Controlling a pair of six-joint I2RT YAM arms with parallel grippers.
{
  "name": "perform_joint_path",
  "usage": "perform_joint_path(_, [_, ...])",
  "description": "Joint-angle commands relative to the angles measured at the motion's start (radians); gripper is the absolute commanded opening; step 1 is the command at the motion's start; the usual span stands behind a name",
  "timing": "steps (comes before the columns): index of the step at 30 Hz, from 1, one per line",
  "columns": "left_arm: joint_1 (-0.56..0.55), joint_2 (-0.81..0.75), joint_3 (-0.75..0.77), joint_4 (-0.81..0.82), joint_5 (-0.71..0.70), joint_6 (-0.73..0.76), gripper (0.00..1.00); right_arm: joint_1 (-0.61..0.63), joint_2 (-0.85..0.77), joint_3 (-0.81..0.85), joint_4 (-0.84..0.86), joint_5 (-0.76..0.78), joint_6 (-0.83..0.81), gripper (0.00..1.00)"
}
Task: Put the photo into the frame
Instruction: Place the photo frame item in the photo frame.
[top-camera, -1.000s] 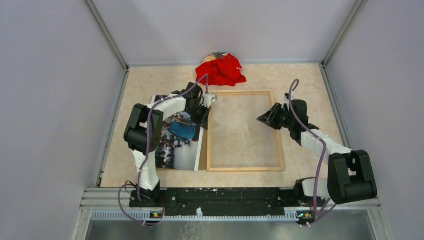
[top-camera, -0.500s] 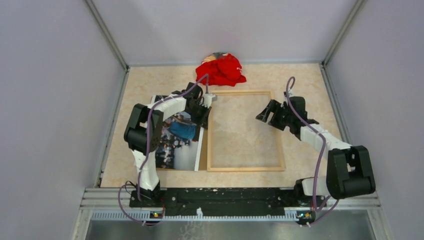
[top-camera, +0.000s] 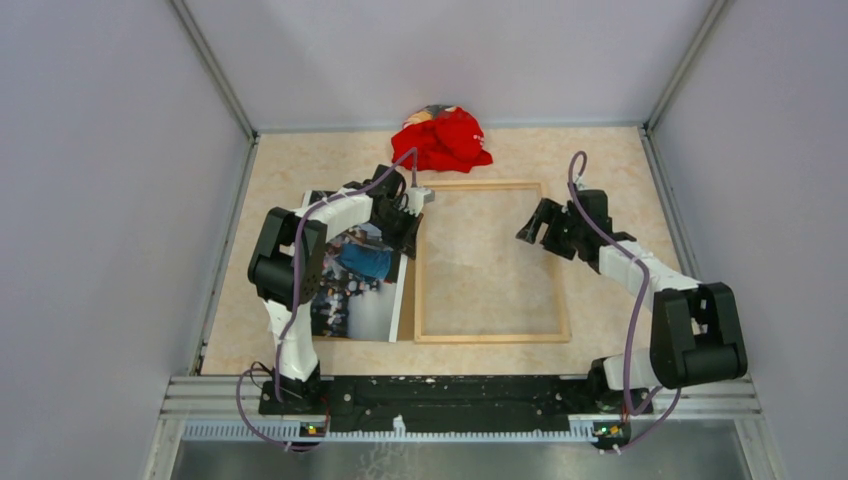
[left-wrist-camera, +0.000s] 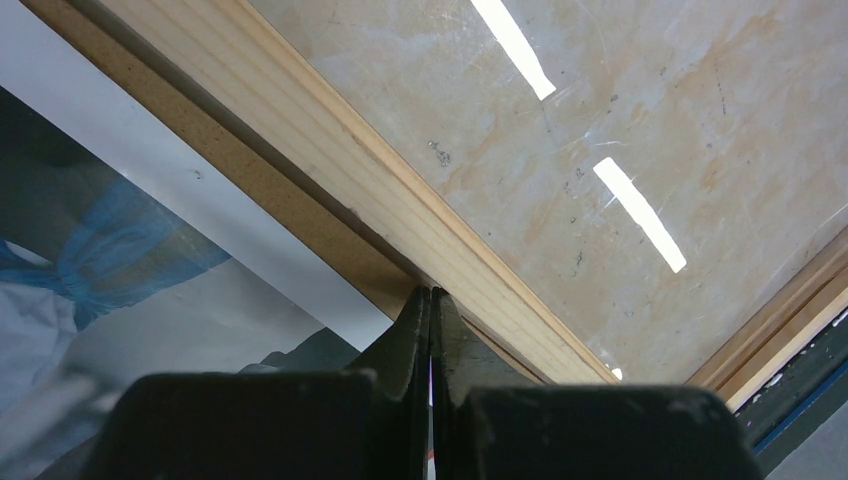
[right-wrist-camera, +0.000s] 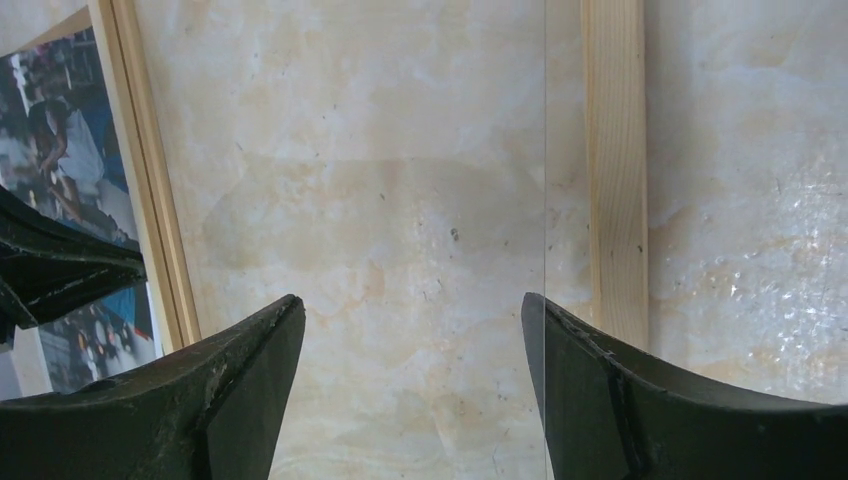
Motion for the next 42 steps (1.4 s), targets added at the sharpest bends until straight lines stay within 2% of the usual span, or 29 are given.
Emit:
perform_joint_path(1, [-0.010,0.013,0.007,0.027,-0.003,0.011,0.00,0.004,0.017,0.059,-0.003,0.049,-0.032,0.80])
perform_joint_path(17, [-0.011,0.017,0.015,0.025,-0.002,0.010,0.00,0.006,0.030,0.067,-0.032,0.104,-0.031,0.86])
perform_joint_path(21, [-0.011,0.018,0.014,0.023,-0.001,0.010,0.00,0.006,0.038,0.065,-0.038,0.124,-0.022,0.95])
perform_joint_path(25, [-0.011,0.018,0.014,0.024,0.000,0.012,0.00,0.005,0.040,0.059,-0.034,0.126,-0.018,0.99])
perform_joint_path(34, [-0.011,0.020,0.016,0.020,-0.001,0.016,0.00,0.005,0.015,0.073,-0.064,0.187,-0.019,0.99])
perform_joint_path(42, [-0.011,0.020,0.015,0.021,-0.002,0.016,0.00,0.006,0.020,0.074,-0.062,0.171,-0.020,0.99])
